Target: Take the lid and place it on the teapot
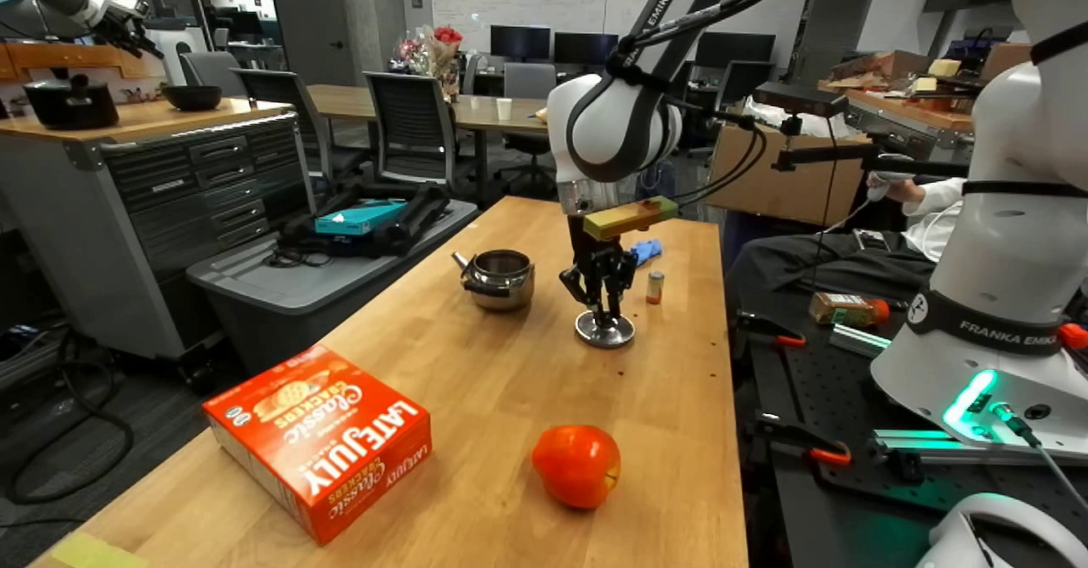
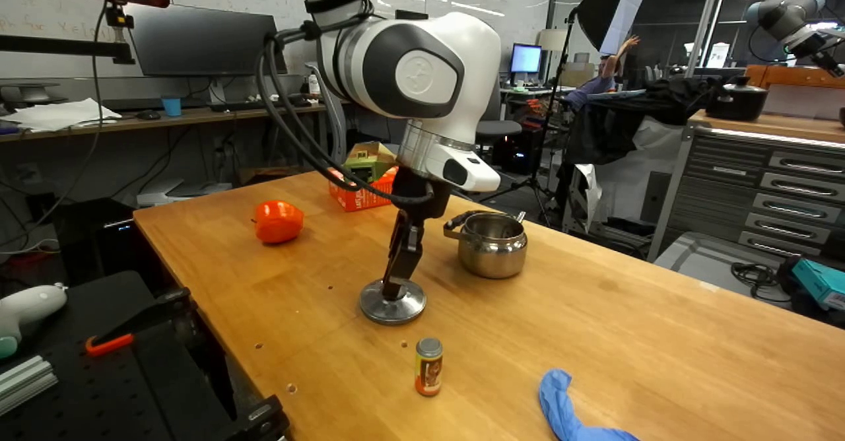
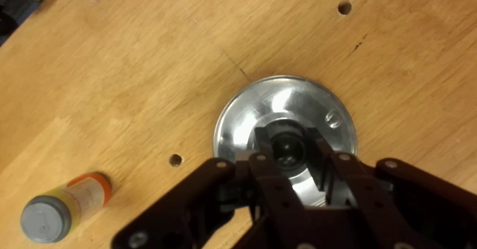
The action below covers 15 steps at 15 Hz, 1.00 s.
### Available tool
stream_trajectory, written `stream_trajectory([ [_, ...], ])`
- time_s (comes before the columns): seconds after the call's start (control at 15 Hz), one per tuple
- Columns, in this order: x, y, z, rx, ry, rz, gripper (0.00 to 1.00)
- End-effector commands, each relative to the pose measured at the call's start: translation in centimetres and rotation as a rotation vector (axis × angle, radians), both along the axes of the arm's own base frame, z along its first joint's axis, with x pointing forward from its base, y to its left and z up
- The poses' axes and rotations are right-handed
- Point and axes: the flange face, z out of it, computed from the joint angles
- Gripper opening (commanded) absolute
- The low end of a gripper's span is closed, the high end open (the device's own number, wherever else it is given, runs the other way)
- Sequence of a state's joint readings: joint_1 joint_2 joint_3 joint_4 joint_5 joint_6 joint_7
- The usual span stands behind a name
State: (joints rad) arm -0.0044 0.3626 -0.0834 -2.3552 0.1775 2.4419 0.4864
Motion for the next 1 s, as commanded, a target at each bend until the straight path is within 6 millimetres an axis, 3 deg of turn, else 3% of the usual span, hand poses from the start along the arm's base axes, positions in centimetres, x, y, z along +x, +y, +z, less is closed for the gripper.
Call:
stream_trajectory([
  [0.0, 0.4, 0.3, 2.5, 0.030, -0.028, -0.013, 0.08],
  [0.53, 1.3, 0.9, 9.7, 0.060, -0.027, -0.004, 0.08],
  [0.93, 3.5, 0.6, 14.5, 0.077, -0.057, -0.021, 0.08],
])
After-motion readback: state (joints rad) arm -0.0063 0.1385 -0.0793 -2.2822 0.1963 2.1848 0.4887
